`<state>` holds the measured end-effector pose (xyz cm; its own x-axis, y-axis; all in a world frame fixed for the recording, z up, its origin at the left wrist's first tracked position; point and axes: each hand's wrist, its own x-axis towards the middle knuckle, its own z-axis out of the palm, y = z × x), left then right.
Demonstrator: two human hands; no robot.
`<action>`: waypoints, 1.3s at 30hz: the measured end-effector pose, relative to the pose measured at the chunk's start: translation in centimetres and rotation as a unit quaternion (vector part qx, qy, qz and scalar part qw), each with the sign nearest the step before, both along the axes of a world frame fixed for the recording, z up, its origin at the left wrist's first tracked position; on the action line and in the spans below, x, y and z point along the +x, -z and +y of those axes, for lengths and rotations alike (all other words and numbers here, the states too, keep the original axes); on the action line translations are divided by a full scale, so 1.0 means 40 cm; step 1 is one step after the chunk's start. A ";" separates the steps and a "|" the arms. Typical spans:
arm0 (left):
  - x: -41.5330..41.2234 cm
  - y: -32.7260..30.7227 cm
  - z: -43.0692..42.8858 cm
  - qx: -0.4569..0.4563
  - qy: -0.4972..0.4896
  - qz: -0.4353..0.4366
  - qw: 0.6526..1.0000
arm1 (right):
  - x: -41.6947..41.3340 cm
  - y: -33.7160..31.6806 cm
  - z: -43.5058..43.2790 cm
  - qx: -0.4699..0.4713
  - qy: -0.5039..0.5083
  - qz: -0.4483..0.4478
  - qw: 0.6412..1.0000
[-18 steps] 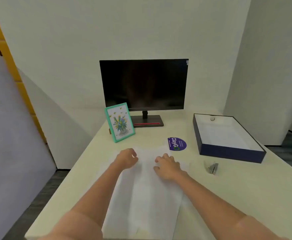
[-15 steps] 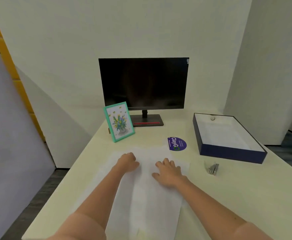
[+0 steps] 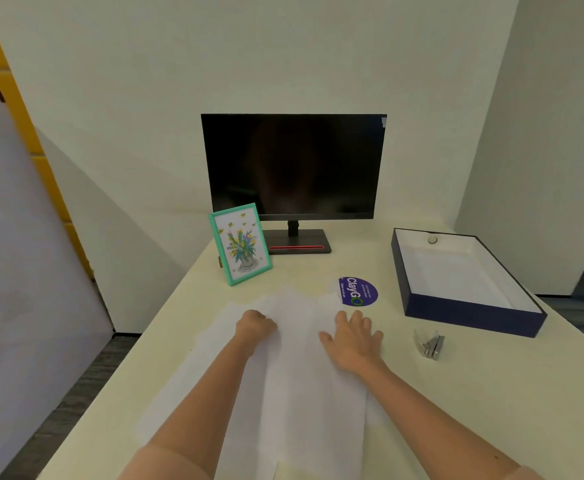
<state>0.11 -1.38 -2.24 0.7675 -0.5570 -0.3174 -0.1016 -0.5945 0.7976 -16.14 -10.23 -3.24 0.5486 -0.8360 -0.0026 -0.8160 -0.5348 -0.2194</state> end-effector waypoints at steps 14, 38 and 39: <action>-0.033 -0.034 0.108 0.175 -0.114 -0.030 0.978 | 0.056 -0.038 -0.005 0.128 0.077 0.024 0.988; -0.006 -0.033 0.092 -0.065 -0.149 0.176 0.971 | 0.084 -0.039 -0.077 0.244 0.078 -0.028 0.966; 0.012 -0.040 0.094 -0.058 -0.133 0.169 0.975 | 0.079 -0.049 -0.078 0.255 0.082 -0.050 0.962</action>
